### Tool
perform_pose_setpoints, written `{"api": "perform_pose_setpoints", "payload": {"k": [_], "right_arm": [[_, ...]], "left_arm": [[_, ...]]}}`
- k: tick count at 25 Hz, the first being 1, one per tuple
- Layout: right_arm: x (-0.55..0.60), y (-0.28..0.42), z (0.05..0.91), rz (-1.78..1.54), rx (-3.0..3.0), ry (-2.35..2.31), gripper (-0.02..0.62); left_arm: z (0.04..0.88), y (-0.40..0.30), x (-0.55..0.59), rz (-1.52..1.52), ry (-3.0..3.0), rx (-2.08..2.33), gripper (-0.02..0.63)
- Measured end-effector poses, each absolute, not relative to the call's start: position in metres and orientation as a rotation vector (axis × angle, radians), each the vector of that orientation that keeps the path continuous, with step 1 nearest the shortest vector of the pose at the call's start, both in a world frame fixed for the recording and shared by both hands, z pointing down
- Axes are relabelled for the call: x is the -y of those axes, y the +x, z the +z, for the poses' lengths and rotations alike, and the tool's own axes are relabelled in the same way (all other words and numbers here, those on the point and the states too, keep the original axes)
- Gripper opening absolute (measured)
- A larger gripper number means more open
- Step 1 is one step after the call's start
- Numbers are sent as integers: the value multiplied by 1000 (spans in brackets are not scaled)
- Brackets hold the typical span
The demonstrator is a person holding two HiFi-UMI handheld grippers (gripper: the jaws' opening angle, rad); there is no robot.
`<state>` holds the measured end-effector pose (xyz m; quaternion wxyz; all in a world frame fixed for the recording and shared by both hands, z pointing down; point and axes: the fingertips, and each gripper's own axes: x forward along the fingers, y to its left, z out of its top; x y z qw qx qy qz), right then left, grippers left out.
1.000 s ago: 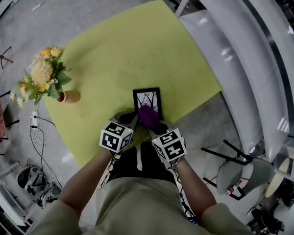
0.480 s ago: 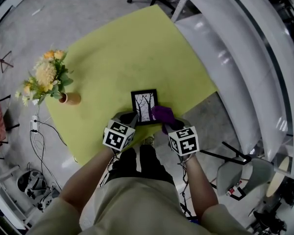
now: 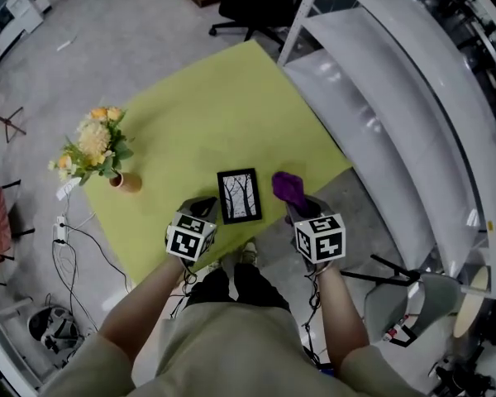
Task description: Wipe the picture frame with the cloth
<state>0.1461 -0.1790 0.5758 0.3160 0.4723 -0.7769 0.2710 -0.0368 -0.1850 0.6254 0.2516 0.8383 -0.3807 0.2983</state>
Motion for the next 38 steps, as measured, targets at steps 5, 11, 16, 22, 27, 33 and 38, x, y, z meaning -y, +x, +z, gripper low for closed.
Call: {"api": "perform_pose_setpoints", "payload": {"k": [5, 11, 16, 22, 27, 33, 38], "right_arm": [[192, 138, 512, 635, 2166, 1310, 80], [201, 125, 430, 489, 2310, 1413, 78], [203, 120, 352, 341, 2428, 1505, 78], [197, 117, 262, 133, 2571, 1569, 78], [179, 109, 197, -81, 2666, 1596, 78], [156, 100, 149, -298, 2713, 1589, 80], [148, 101, 143, -335, 2734, 1597, 80]], "left_arm": [[546, -53, 203, 680, 2358, 1120, 8], [437, -61, 221, 485, 2502, 1228, 8], [347, -65, 223, 344, 2647, 1309, 8], [254, -72, 215, 191, 2782, 1403, 8], [191, -85, 200, 52, 2846, 1508, 8], [157, -96, 179, 16, 2901, 1631, 8], [161, -96, 168, 83, 2915, 1677, 8]]}}
